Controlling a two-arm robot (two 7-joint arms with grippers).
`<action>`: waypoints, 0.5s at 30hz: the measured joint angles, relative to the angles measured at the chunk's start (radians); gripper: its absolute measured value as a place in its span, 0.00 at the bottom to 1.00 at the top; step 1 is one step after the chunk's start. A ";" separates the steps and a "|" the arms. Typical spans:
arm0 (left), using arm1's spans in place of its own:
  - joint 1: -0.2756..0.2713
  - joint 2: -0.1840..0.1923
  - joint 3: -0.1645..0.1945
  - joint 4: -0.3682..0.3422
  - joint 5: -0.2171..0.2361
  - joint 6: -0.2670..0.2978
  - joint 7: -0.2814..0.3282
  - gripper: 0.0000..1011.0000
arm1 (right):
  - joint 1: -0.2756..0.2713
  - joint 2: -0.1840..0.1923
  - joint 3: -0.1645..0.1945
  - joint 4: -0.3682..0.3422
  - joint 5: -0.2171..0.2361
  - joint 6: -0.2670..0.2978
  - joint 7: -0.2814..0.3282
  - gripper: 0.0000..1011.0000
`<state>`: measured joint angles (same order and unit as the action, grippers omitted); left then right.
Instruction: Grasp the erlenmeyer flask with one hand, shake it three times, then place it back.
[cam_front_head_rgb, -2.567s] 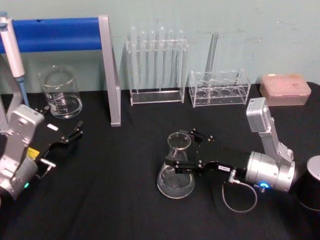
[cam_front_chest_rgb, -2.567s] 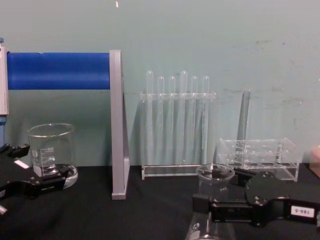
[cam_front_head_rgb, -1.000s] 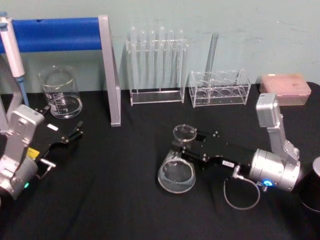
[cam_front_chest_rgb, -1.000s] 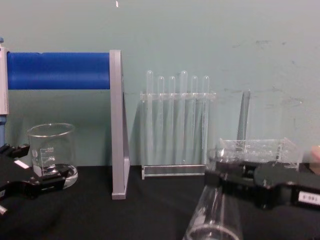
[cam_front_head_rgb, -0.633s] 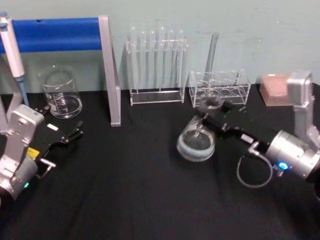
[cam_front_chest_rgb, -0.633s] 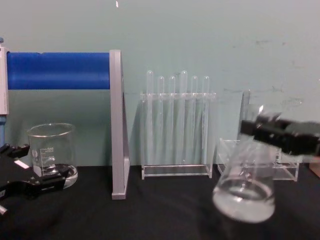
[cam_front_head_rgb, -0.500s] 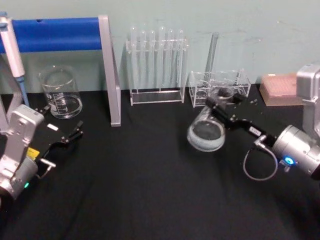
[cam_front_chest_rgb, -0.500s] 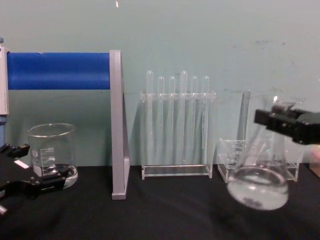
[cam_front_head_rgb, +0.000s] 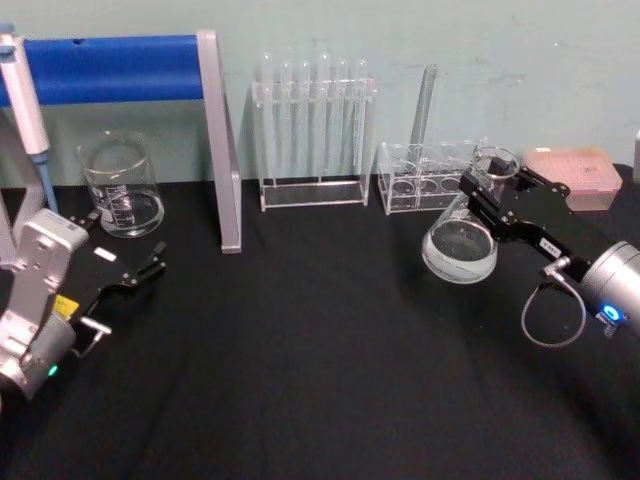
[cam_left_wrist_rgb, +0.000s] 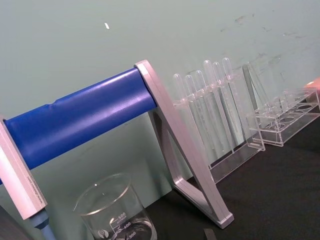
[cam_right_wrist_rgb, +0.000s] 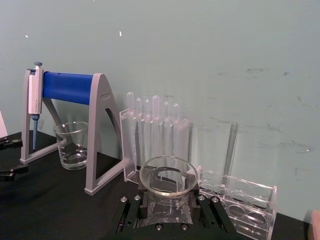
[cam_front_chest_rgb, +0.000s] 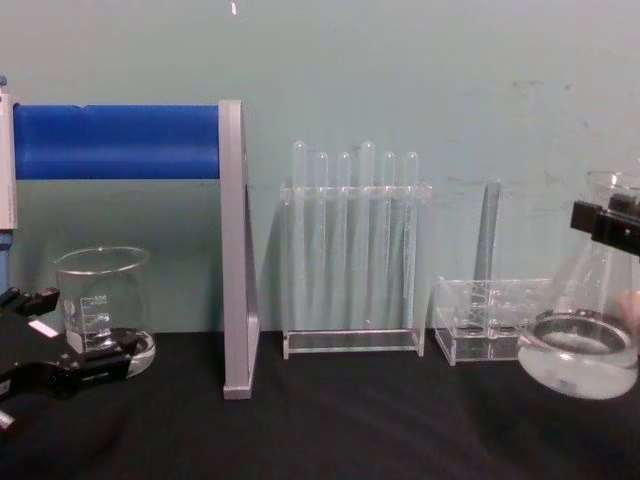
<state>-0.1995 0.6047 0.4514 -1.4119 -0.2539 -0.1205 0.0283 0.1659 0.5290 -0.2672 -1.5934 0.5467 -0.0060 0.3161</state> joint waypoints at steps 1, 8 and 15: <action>0.000 0.000 0.000 0.000 0.000 0.000 0.000 0.99 | -0.001 -0.001 0.001 -0.001 -0.002 0.001 0.001 0.44; 0.000 0.000 0.000 0.000 0.000 0.000 0.000 0.99 | 0.001 -0.015 -0.007 -0.006 -0.014 0.008 0.046 0.45; 0.000 0.000 0.000 0.000 0.000 0.000 0.000 0.99 | 0.031 -0.028 -0.069 -0.007 -0.019 0.010 0.157 0.44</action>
<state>-0.1995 0.6047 0.4514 -1.4120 -0.2539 -0.1205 0.0283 0.1966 0.5007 -0.3358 -1.6003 0.5279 0.0039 0.4732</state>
